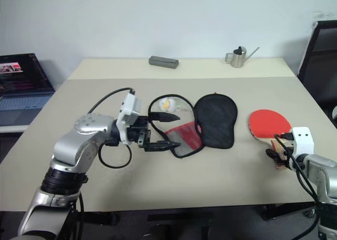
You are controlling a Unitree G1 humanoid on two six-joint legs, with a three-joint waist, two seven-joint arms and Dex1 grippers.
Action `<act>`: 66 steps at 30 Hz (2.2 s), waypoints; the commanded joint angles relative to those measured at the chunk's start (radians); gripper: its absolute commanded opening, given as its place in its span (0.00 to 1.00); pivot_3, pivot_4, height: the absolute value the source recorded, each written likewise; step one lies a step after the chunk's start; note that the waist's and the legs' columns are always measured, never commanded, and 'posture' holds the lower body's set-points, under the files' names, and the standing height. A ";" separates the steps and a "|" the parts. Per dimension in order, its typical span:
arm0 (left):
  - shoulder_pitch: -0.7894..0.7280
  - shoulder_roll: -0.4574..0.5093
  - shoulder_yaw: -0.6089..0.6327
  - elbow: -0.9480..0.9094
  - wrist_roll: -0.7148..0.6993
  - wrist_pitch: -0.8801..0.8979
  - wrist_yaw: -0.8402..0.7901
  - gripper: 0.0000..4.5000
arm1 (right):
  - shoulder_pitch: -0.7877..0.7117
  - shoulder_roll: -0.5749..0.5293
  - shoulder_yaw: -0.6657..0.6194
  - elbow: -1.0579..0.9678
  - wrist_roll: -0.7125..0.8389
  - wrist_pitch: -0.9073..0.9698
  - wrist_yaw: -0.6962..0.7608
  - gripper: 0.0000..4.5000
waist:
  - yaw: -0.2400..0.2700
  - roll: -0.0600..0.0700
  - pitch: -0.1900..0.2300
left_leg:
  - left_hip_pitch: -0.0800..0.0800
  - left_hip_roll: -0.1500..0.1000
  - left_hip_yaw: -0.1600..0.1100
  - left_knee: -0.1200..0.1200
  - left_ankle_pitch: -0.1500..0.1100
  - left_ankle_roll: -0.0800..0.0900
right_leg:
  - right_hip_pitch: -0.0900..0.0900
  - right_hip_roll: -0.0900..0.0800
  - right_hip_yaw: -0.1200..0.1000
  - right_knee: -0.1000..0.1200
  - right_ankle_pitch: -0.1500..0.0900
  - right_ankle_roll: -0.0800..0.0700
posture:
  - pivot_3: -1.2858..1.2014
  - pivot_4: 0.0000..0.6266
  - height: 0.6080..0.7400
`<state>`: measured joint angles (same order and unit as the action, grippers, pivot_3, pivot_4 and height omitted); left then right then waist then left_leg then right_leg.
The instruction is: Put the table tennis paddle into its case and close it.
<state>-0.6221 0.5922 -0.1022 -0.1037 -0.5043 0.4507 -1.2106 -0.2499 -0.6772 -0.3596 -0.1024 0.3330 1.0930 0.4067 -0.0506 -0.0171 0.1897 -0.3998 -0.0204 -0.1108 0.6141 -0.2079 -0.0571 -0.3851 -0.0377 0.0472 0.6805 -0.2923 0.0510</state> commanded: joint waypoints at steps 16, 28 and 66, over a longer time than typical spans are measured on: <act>0.023 0.037 0.067 -0.001 0.016 -0.018 0.051 1.00 | -0.027 -0.015 0.113 0.130 -0.058 -0.121 0.021 0.58 | -0.003 -0.002 -0.001 | 0.003 0.000 -0.001 0.013 0.000 0.001 | 0.009 0.000 0.000 -0.001 0.003 0.007 | 0.52 0.24 1.00; 0.115 0.106 0.179 -0.019 0.010 -0.011 0.130 1.00 | -0.060 0.017 0.083 0.140 -0.055 -0.142 -0.034 0.24 | 0.002 -0.005 -0.001 | 0.003 0.000 -0.002 0.013 0.000 0.001 | 0.010 0.000 0.000 -0.002 0.003 0.007 | 0.52 0.24 1.00; 0.197 0.136 0.234 -0.052 -0.013 -0.017 0.158 1.00 | -0.420 0.491 0.236 0.114 -0.097 -0.112 -0.335 0.24 | -0.005 -0.002 0.001 | -0.002 0.000 0.000 -0.003 0.001 0.001 | -0.004 0.000 0.000 -0.002 0.005 -0.002 | 0.52 0.24 1.00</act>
<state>-0.4230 0.7208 0.1062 -0.1161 -0.5058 0.4491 -1.0576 -0.6329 -0.1760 -0.1235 0.0083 0.2519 1.0532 0.0648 -0.0553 -0.0195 0.1903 -0.4021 -0.0201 -0.1110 0.6113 -0.2073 -0.0560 -0.3890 -0.0382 0.0471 0.6787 -0.2872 0.0490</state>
